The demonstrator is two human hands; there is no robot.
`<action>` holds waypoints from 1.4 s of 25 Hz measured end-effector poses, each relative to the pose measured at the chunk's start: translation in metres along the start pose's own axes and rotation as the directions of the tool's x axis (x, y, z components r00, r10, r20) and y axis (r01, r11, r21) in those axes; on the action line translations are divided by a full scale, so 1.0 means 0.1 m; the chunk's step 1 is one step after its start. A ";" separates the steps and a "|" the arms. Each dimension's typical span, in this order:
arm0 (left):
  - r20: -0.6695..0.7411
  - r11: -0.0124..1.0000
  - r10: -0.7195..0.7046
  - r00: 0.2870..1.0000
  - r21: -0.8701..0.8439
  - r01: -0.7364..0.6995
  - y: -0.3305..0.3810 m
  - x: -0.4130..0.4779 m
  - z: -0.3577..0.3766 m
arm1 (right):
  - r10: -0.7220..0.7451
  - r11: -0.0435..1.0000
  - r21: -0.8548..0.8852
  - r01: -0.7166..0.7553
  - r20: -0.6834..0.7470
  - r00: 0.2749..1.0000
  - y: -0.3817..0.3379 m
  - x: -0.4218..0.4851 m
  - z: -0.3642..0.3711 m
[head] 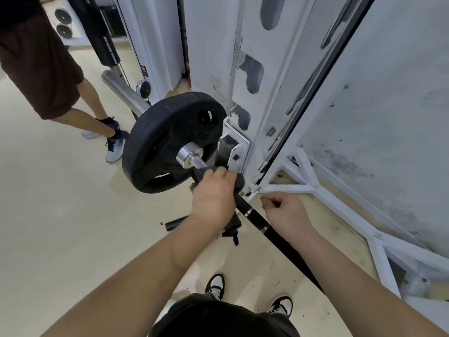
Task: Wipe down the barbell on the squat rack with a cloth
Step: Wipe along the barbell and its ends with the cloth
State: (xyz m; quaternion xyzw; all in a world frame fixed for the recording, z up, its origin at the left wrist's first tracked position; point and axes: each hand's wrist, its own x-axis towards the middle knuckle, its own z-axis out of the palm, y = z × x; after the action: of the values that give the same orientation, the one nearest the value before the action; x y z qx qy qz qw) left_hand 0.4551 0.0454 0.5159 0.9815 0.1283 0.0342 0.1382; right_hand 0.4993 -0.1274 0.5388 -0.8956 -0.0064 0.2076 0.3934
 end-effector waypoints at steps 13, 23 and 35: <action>0.023 0.939 0.136 0.990 -0.323 -0.122 0.22 -0.93 0.48 | -0.050 0.997 -0.053 0.047 -0.045 0.998 0.01 -0.04 -0.02; 0.593 -0.478 -0.388 0.706 -0.784 0.396 0.03 -0.49 0.43 | -0.118 0.943 -0.305 0.132 0.065 0.991 -0.01 -0.07 0.10; 0.587 -0.216 -0.559 0.586 -0.785 0.580 0.40 -0.46 0.24 | -0.141 0.972 -0.189 0.138 -0.003 0.990 0.09 -0.11 0.01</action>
State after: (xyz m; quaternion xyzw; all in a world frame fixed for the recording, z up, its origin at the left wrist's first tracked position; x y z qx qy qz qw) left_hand 0.4231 -0.0105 0.5024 0.4687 0.5042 0.0316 0.7247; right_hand 0.4875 -0.1343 0.5357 -0.9277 -0.0858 0.1708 0.3207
